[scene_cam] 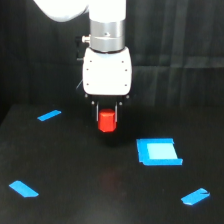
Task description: Pick up the red object from the table
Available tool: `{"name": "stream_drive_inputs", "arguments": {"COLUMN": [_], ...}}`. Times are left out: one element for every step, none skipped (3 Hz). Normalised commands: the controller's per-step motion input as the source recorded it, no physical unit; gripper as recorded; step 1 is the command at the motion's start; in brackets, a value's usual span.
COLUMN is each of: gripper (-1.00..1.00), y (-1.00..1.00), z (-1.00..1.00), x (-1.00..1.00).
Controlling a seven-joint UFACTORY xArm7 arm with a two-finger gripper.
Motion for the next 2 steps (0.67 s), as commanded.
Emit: {"name": "stream_drive_inputs", "arguments": {"gripper": [-1.00, -1.00], "y": [0.02, 0.04], "z": [0.97, 0.95], "x": [0.00, 0.17]}}
